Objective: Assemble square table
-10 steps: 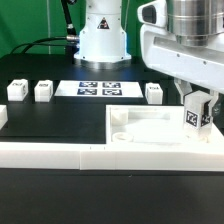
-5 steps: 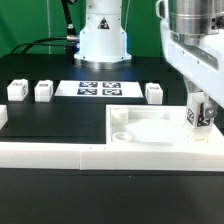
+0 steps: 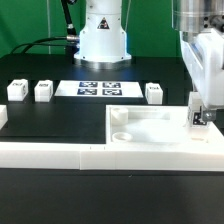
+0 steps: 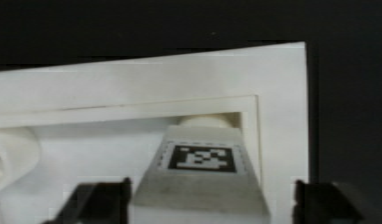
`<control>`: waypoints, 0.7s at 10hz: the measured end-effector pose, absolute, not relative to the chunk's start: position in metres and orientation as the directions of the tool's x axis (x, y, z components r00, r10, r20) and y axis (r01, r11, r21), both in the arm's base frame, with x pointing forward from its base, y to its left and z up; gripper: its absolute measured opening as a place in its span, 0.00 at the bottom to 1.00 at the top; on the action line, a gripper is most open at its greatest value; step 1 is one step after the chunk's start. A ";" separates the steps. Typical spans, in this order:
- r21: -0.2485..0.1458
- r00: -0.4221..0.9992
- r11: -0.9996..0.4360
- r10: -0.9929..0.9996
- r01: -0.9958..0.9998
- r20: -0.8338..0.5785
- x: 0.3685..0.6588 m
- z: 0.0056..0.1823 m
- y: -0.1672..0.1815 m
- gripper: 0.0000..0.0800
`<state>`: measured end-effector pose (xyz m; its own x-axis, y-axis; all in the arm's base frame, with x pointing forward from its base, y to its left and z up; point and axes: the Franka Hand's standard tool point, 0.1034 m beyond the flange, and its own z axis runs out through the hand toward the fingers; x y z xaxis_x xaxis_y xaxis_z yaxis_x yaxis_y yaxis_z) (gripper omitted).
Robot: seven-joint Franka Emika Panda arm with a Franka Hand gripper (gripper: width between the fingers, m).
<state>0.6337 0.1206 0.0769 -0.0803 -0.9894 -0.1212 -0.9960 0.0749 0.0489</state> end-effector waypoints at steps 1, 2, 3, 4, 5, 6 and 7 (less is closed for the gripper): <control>0.047 -0.048 0.043 -0.991 -0.998 -0.122 0.633 0.077 0.121 0.66; 0.027 0.123 -0.128 -0.984 -0.991 -0.126 0.634 0.079 0.121 0.78; 0.004 0.271 -0.274 -0.955 -0.962 -0.118 0.634 0.080 0.123 0.78; -0.005 0.347 -0.348 -0.931 -0.937 -0.118 0.633 0.080 0.127 0.81; -0.011 0.408 -0.410 -0.905 -0.912 -0.118 0.633 0.079 0.125 0.81; -0.015 0.442 -0.443 -0.889 -0.896 -0.117 0.633 0.079 0.125 0.81; -0.025 0.527 -0.527 -0.842 -0.849 -0.115 0.633 0.078 0.125 0.81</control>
Offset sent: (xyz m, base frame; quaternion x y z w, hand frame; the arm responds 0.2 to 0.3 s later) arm -0.0156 -0.0015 0.0109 -0.0138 0.0741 -0.2432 0.9670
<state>0.6331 0.1250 0.0784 0.5266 -0.8424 -0.1147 -0.8492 -0.5274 -0.0255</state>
